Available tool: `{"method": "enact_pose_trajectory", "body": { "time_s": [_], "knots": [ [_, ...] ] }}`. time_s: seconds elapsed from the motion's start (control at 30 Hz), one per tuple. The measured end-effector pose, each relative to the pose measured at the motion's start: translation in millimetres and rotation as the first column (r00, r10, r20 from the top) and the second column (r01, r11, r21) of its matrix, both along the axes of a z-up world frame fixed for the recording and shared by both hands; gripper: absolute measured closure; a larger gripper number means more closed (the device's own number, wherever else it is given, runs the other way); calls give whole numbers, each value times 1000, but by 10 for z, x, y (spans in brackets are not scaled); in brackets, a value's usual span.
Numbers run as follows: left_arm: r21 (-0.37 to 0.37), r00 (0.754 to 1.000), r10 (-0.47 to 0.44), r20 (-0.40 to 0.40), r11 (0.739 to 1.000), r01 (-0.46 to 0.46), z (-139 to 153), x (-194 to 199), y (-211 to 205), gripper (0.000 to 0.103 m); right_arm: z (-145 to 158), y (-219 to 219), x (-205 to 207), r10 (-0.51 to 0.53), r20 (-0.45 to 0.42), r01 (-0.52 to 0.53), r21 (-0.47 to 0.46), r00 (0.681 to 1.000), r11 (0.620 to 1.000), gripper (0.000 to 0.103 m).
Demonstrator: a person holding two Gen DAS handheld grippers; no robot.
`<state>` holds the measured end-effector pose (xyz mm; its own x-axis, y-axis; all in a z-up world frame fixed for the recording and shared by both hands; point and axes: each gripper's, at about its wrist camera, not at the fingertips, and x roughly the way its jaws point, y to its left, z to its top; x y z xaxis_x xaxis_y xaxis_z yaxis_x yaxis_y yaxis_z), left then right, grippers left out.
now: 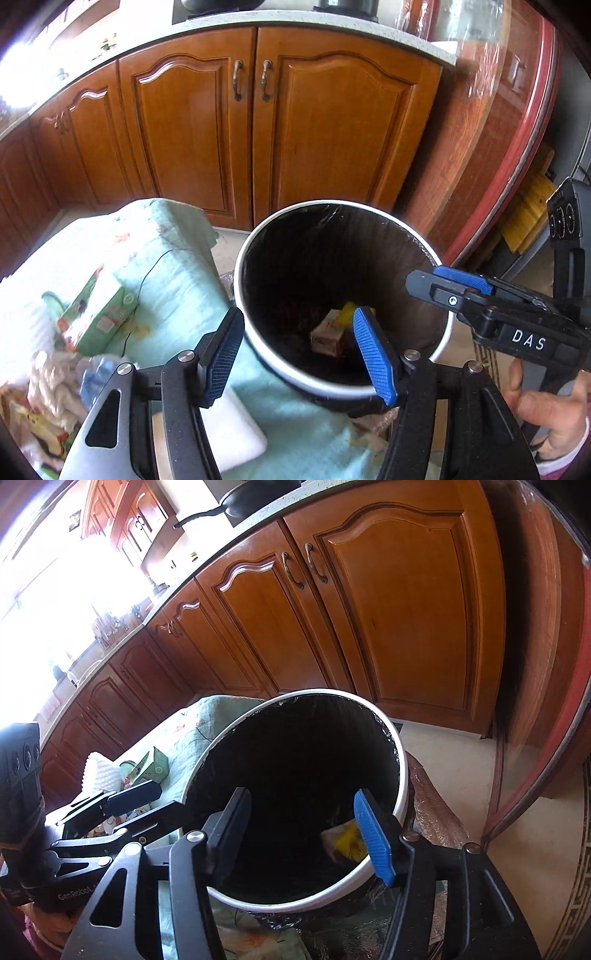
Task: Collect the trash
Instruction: 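Open the left tool over the bin while the right tool also opens, then move both open tools back over the trash on the table, then grasp the crumpled blue-white plastic with the left tool while the right tool grasps the white foam block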
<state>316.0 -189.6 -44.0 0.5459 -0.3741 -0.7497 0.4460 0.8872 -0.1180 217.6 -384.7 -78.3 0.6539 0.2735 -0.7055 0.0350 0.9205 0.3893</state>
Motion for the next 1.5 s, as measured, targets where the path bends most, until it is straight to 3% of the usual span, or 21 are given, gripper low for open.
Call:
{"method": "enact_pose_trajectory", "body": {
  "time_s": [0.17,0.33,1.0,1.27,1.5],
  "knots": [
    [-40,999,40,26,998,-39,43,-258,241,37,85,126,-153,-9,42,9,19,999,1000,20],
    [-84,994,100,40,992,-96,76,-555,547,35,115,295,-332,-8,67,4,58,998,998,16],
    [-167,949,313,31,938,-303,212,-1538,1751,35,137,1252,-631,152,80,-157,60,985,986,15],
    [-172,921,389,-4,907,-384,185,-1622,2085,35,82,1505,-610,199,78,-202,31,977,979,15],
    [-154,907,420,-23,895,-419,113,-1526,2179,35,26,1585,-526,211,66,-212,7,975,977,15]
  ]
}}
